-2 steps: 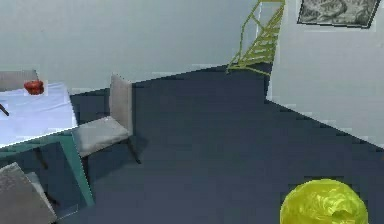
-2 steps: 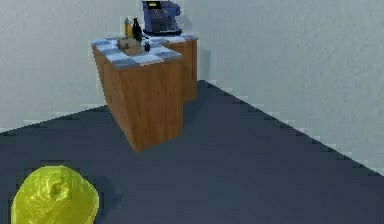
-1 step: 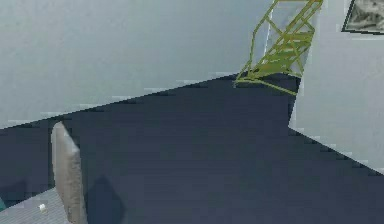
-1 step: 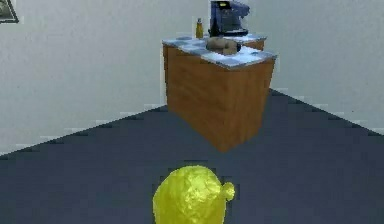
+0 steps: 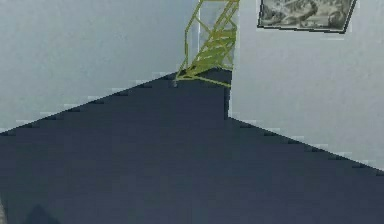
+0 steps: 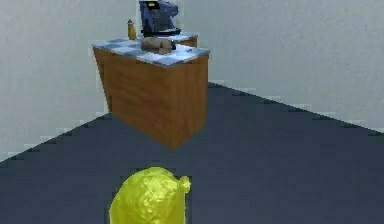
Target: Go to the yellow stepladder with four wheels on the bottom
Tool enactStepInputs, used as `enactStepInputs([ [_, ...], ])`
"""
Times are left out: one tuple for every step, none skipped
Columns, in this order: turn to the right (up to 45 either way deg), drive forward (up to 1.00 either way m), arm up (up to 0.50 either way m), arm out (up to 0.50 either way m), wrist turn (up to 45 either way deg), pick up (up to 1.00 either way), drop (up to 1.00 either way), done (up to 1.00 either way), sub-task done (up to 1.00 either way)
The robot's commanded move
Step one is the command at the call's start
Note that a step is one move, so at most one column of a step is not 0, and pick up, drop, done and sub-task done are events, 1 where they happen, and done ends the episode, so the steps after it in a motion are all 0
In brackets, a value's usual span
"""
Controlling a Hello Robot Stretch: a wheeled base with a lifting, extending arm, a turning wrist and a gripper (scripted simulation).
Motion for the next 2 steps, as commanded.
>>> enactStepInputs([
  [0.0, 1.0, 0.0, 0.0, 0.0, 0.0, 0.0, 0.0, 0.0],
  [3.0, 0.0, 0.0, 0.0, 0.0, 0.0, 0.0, 0.0, 0.0],
])
